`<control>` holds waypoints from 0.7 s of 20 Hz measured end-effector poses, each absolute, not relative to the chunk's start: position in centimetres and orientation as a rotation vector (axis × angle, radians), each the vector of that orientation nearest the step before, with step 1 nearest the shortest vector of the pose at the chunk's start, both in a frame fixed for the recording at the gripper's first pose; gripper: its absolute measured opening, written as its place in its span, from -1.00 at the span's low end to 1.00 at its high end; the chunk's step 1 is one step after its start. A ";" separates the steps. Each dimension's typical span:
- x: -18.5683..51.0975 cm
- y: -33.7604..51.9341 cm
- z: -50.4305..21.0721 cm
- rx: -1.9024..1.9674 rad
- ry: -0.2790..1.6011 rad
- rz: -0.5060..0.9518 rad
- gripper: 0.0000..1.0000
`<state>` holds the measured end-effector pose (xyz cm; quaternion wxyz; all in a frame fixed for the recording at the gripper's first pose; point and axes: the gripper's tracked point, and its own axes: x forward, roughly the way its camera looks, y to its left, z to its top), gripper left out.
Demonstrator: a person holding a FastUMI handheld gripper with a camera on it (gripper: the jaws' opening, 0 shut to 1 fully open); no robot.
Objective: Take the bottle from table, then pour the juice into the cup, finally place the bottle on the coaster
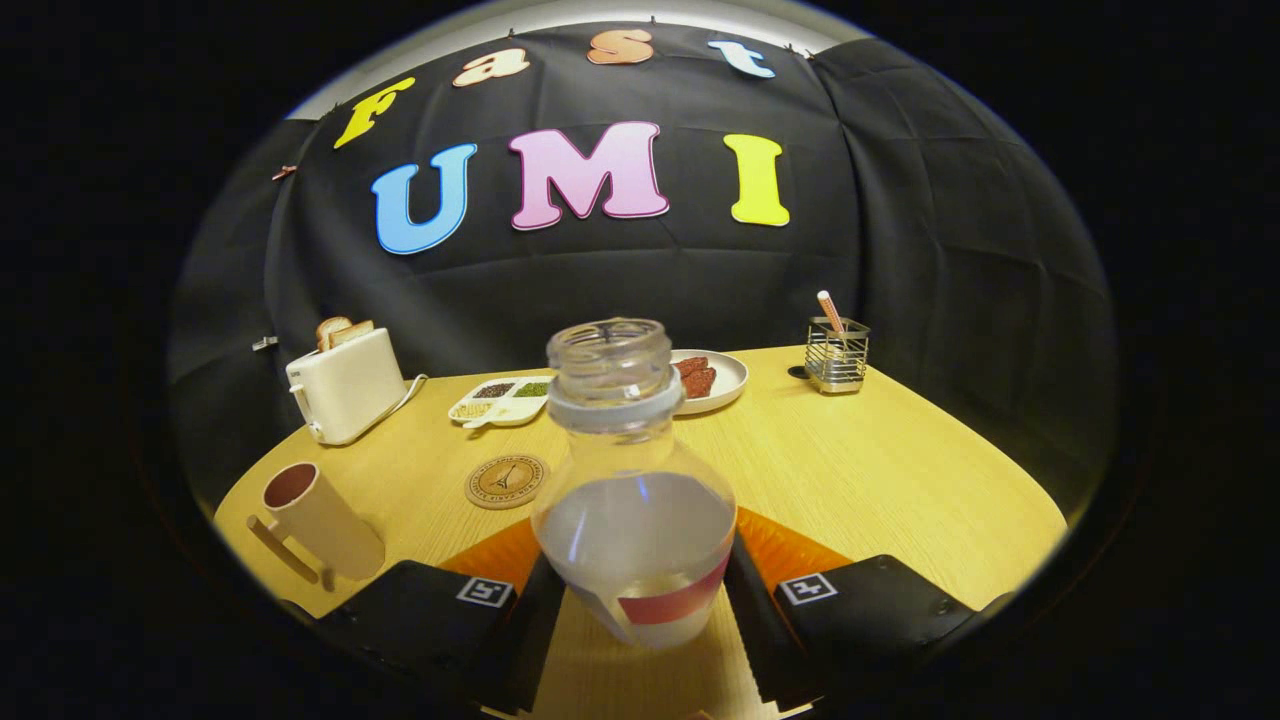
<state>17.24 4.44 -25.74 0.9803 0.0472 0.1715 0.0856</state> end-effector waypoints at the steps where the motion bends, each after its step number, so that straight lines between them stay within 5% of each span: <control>1: 17.3 4.3 -25.7 0.088 0.348 0.175 0.61; 14: 17.7 5.9 -21.5 -0.093 0.360 0.248 0.37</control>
